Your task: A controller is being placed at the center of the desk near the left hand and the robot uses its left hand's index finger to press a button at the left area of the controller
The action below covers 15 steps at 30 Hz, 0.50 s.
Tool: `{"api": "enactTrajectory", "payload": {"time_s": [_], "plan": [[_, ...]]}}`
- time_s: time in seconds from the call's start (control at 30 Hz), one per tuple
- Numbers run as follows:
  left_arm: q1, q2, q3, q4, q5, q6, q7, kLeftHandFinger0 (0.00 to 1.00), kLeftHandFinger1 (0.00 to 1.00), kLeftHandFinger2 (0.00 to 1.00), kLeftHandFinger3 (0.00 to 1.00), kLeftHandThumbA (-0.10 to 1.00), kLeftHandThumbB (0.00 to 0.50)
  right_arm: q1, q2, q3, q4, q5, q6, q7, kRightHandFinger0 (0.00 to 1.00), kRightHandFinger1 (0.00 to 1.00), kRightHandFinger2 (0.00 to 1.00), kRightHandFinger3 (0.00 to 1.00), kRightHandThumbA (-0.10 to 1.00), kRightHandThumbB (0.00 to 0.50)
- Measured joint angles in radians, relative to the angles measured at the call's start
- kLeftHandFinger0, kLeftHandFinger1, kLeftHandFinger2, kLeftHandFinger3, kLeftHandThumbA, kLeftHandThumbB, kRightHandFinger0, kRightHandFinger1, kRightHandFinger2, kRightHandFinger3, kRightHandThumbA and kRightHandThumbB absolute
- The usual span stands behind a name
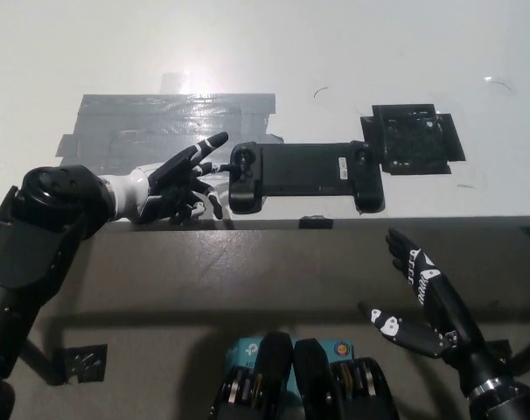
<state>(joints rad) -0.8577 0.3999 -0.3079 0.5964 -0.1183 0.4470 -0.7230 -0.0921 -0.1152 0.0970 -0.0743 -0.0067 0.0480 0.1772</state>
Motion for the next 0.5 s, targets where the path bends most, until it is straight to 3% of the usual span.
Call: {"api": "enactTrajectory", "payload": {"time_s": [0.07, 0.17, 0.27, 0.5], "plan": [[0.000, 0.000, -0.002, 0.002, 0.001, -0.002, 0.000, 0.00, 0.01, 0.27, 1.00, 1.00, 0.443, 0.000, 0.000, 0.000, 0.000, 0.000, 0.000, 0.000, 1.00, 1.00, 1.00, 1.00, 0.74, 0.259], [0.001, -0.001, -0.006, 0.007, 0.001, -0.006, 0.002, 0.02, 0.11, 0.39, 1.00, 1.00, 0.455, 0.000, 0.000, 0.000, 0.000, 0.000, 0.000, 0.000, 1.00, 1.00, 1.00, 1.00, 0.74, 0.258], [0.002, -0.003, -0.011, 0.014, 0.001, -0.014, 0.007, 0.11, 0.22, 0.49, 1.00, 1.00, 0.490, 0.000, 0.000, 0.000, 0.000, 0.000, 0.000, 0.001, 1.00, 1.00, 1.00, 1.00, 0.74, 0.258], [0.001, -0.003, -0.035, 0.024, 0.002, -0.045, 0.026, 0.07, 0.18, 0.44, 1.00, 1.00, 0.500, 0.000, 0.000, 0.000, 0.000, 0.000, 0.000, 0.001, 1.00, 1.00, 1.00, 1.00, 0.73, 0.250]]}}
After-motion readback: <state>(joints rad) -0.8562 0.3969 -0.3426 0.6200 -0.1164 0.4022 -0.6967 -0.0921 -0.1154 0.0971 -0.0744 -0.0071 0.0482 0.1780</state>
